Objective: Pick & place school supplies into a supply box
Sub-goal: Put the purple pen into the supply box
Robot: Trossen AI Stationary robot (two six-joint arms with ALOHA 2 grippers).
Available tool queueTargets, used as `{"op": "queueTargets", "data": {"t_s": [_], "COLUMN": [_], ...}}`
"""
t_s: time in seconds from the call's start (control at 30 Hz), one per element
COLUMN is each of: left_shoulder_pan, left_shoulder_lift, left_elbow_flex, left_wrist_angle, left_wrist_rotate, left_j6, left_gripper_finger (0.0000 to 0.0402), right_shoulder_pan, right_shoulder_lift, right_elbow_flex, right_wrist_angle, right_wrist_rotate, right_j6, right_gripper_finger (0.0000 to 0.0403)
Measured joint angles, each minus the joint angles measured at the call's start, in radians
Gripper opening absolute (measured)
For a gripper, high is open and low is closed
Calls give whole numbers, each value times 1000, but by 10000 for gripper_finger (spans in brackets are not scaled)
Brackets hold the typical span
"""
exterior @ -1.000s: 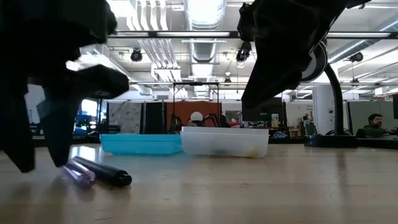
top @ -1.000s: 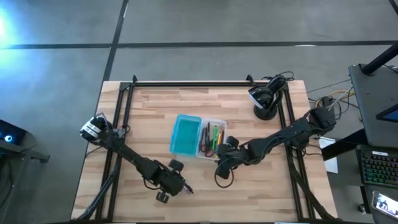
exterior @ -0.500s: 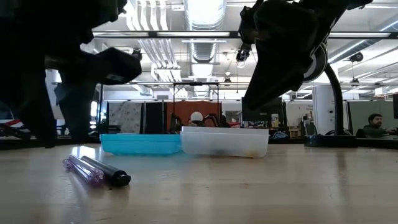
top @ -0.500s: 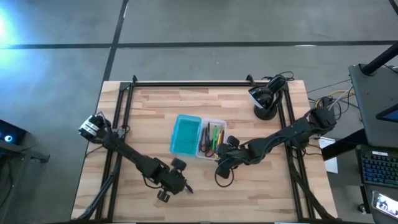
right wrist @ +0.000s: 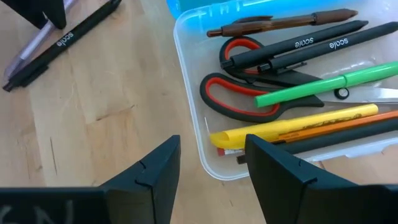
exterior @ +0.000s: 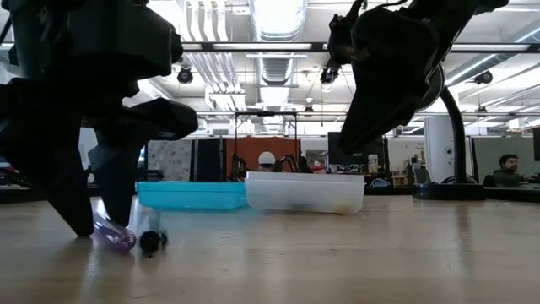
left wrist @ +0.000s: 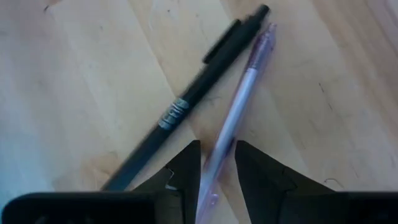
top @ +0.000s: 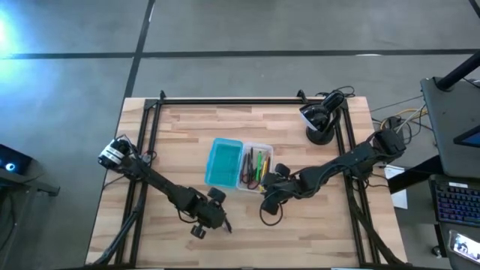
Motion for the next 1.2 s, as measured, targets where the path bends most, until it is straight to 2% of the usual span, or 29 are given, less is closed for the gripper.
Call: {"op": "queueTargets", "data": {"t_s": [0.27,0.53,0.63,0.77,0.93,1.1,1.2], "left_shoulder_pan": [12,15,15,16,21,39,95], "left_shoulder_lift": [12,13,14,14,4,-21,-32], "left_elbow_flex": [1,0,2,31,95,169,202], "left_wrist_angle": [-1,-6,-8,-42,-43,-3,49], "left_wrist_rotate": [35,39,40,60,82,78,46], "left_j6": [-1,2,-55,-182,-480,-742,-958], "left_gripper_finger": [84,17,15,15,14,13,13], "right_shoulder_pan": [0,7,22,37,43,40,40], "right_shoulder_lift": [0,-15,-42,-112,-246,-377,-456], "right_elbow_flex": [-1,-3,-3,-3,-6,-38,-74], "right_wrist_angle": [-20,-25,-57,-151,-321,-479,-538], "right_wrist_rotate": [1,20,82,220,390,463,484], "right_j6": [0,0,19,114,332,558,687], "right_gripper_finger": [171,171,171,171,171,171,171]}}
